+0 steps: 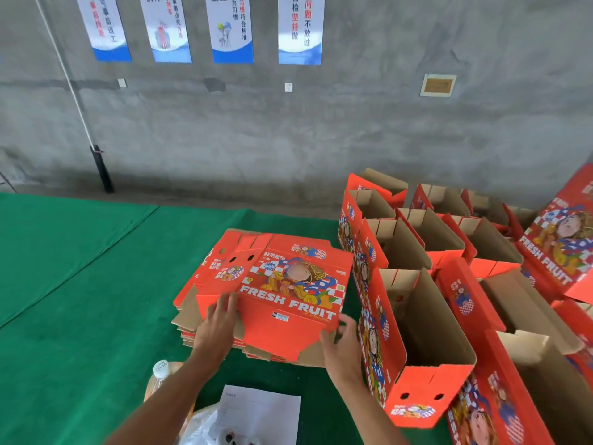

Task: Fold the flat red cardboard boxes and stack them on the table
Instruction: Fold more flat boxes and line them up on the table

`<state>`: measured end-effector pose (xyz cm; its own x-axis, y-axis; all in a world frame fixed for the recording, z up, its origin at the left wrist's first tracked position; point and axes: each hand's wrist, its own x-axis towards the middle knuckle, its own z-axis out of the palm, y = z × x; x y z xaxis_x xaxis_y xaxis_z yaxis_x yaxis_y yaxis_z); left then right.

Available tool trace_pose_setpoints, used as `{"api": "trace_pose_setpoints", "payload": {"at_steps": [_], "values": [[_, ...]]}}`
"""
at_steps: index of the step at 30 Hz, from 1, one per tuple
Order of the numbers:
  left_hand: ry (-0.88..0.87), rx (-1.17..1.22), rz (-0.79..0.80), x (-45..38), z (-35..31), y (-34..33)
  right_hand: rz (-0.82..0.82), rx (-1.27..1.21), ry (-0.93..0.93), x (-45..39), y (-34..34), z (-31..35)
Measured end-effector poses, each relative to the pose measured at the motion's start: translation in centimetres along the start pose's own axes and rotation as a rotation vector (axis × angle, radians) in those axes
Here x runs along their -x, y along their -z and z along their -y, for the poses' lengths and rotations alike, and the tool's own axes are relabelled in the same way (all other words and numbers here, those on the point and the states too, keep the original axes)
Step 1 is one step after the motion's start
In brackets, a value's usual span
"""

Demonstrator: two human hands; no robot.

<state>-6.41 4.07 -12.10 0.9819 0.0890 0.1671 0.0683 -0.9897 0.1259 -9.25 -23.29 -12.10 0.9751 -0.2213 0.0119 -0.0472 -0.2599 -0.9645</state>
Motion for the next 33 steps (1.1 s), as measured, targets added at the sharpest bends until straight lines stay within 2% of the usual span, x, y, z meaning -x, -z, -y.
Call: {"api": "trace_pose_setpoints", "payload": {"at_steps": [5,8,12,15,18,22,25,27,29,33], "values": [[0.135,0.061,-0.057,2.2,-0.1,1.7,0.137,-0.057,0.094,3.4,1.4,2.3],[0.155,0.067,-0.056,3.3,1.2,2.8,0.071,0.067,0.190,4.9,3.0,3.2],[0.098,0.289,-0.050,4.4,1.1,5.0,0.029,0.023,0.311,5.7,4.5,5.7],[0.093,0.484,0.091,5.7,-0.7,5.8,0.041,-0.038,0.317,6.2,5.5,7.4],[0.054,0.582,0.084,7.0,-2.0,5.9,0.042,-0.011,0.306,6.7,6.5,8.1],[0.119,0.535,0.035,8.8,-1.4,4.7,0.073,-0.013,0.277,7.5,7.9,8.3],[0.236,0.370,0.053,9.4,-0.3,3.7,0.060,-0.034,0.257,8.3,8.4,8.2],[0.253,0.322,-0.022,10.1,-0.2,4.0,0.047,-0.027,0.241,8.8,9.0,8.1],[0.243,0.313,-0.169,11.4,-0.1,5.3,0.044,-0.018,0.262,9.0,10.0,8.2],[0.131,0.367,-0.429,13.8,0.0,10.0,-0.002,-0.030,0.298,8.7,13.0,9.7]]}}
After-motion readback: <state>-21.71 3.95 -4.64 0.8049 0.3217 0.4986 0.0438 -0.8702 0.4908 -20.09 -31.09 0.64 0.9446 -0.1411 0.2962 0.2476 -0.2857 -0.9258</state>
